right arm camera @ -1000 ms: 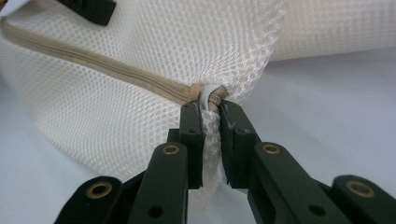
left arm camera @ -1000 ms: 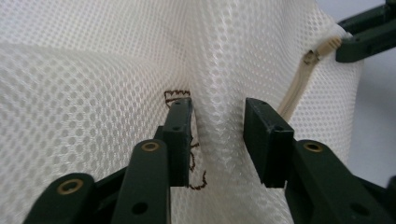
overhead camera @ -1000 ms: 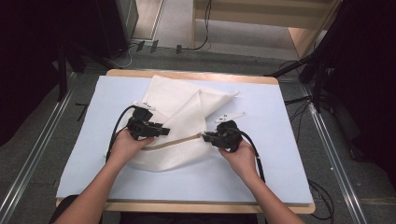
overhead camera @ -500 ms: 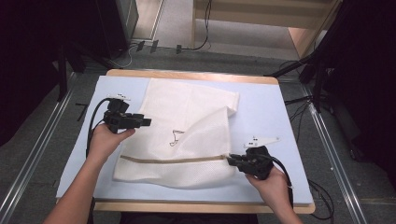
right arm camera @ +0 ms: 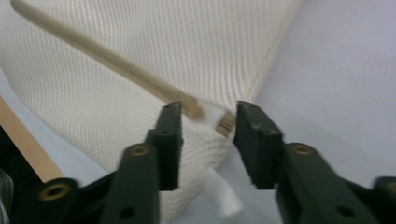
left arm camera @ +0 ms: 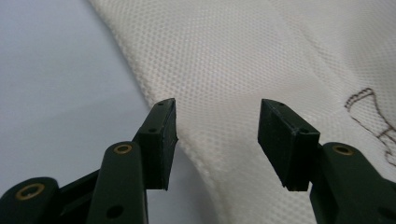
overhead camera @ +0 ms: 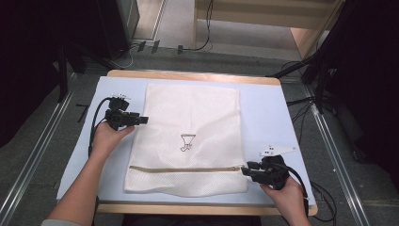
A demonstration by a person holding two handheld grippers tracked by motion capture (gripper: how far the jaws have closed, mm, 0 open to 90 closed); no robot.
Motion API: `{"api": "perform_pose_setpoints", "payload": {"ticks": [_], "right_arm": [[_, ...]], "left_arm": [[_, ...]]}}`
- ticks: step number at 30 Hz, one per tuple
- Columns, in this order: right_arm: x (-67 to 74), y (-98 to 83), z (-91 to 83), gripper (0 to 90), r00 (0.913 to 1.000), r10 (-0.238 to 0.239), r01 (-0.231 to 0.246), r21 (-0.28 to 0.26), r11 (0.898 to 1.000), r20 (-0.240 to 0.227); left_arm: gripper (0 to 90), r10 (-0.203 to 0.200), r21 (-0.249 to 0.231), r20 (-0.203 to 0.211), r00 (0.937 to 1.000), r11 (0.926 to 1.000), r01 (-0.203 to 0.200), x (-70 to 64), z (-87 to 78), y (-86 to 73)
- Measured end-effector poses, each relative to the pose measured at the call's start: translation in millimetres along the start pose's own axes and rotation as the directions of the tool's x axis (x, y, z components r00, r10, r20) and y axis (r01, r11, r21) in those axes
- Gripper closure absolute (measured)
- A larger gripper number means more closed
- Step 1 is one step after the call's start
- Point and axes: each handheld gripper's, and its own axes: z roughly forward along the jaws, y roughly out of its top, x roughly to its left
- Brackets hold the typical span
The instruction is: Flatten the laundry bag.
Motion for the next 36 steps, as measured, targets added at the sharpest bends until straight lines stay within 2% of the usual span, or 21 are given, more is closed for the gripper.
{"api": "perform_pose_setpoints", "payload": {"ticks": [2,3,4,6,11,12,14,15,16,19,20,21,22,24,26,29,35,36], "right_arm": [[-1.9,2.0,-2.5,51.1,1.0,0.002,-0.002,-0.04,0.999,0.005],[-4.3,5.9,-2.5,49.4,0.9999,0.003,-0.002,-0.083,0.997,0.011],[-4.3,5.9,-2.5,49.4,0.9999,0.003,-0.002,-0.083,0.997,0.011],[-7.2,12.6,3.3,49.1,0.9999,0.0,0.002,-0.104,0.995,0.014],[-16.7,28.7,25.3,46.0,0.9993,0.002,0.001,-0.1,0.995,0.038],[-22.7,35.4,34.1,42.7,0.9984,0.016,-0.01,-0.104,0.995,0.055],[-25.1,37.5,37.2,41.9,0.9979,0.023,-0.016,-0.102,0.995,0.061],[-31.2,41.1,46.9,40.8,0.9965,0.033,-0.025,-0.101,0.995,0.076],[-31.2,41.1,46.9,40.8,0.9965,0.033,-0.025,-0.101,0.995,0.076],[-39.0,43.9,62.0,40.4,0.9955,0.055,-0.05,-0.075,0.996,0.077],[-44.2,45.3,70.7,46.5,0.9959,0.075,-0.073,-0.054,0.996,0.05],[-44.2,45.3,70.7,46.5,0.9959,0.075,-0.073,-0.054,0.996,0.05],[-45.1,45.9,72.7,51.0,0.9957,0.082,-0.08,-0.047,0.996,0.042],[-45.9,48.9,76.6,68.8,0.9964,0.084,-0.083,-0.027,0.996,0.012],[-44.8,52.3,77.7,83.2,0.9975,0.068,-0.068,-0.017,0.998,0.015],[-47.6,60.2,80.7,86.2,0.9973,0.074,-0.074,-0.008,0.997,0.001],[-56.1,80.5,89.1,87.7,0.9968,0.075,-0.074,-0.029,0.997,0.026],[-60.2,87.2,92.6,87.6,0.9968,0.072,-0.07,-0.034,0.997,0.036]], "left_arm": [[47.8,-0.014,0.013,-0.004,0.9999,0.9998,0.014,3.6,4.1,-0.3],[46.8,-0.031,0.022,-0.003,0.9995,0.9993,0.031,5.5,8.1,-0.7],[47.1,-0.031,0.022,-0.003,0.9995,0.9993,0.031,5.5,8.1,-0.7],[47.5,-0.057,0.036,0.003,0.9984,0.9978,0.057,6.5,14.1,-1.4],[58.0,-0.095,0.07,0.023,0.9952,0.9932,0.093,7.1,26.4,-3.6],[64.1,-0.093,0.075,0.022,0.9954,0.993,0.091,7.5,28.1,-4.2],[66.2,-0.089,0.069,0.02,0.9958,0.9937,0.088,7.2,28.7,-4.5],[70.8,-0.092,0.069,0.023,0.9955,0.9935,0.091,7.5,28.9,-4.8],[70.8,-0.096,0.071,0.029,0.995,0.9931,0.093,7.7,29.3,-5.1],[78.7,-0.084,0.078,0.026,0.9961,0.9936,0.082,6.4,30.0,-5.2],[82.2,-0.078,0.072,0.016,0.9968,0.9944,0.077,5.1,30.4,-4.8],[83.6,-0.078,0.072,0.016,0.9968,0.9944,0.077,5.1,30.4,-4.8],[83.6,-0.058,0.061,0.007,0.9983,0.9964,0.058,4.8,29.0,-4.6],[85.9,-0.066,0.032,-0.004,0.9978,0.9973,0.066,3.7,27.2,-2.7],[86.4,-0.057,0.021,-0.016,0.9982,0.9981,0.058,4.8,25.2,-0.2],[86.7,-0.086,-0.006,-0.014,0.9962,0.9963,0.086,10.6,23.7,3.1],[86.7,-0.11,-0.039,-0.024,0.9937,0.9933,0.109,22.5,24.8,13.6],[86.7,-0.115,-0.041,-0.023,0.9931,0.9927,0.114,28.1,27.0,18.3]]}}
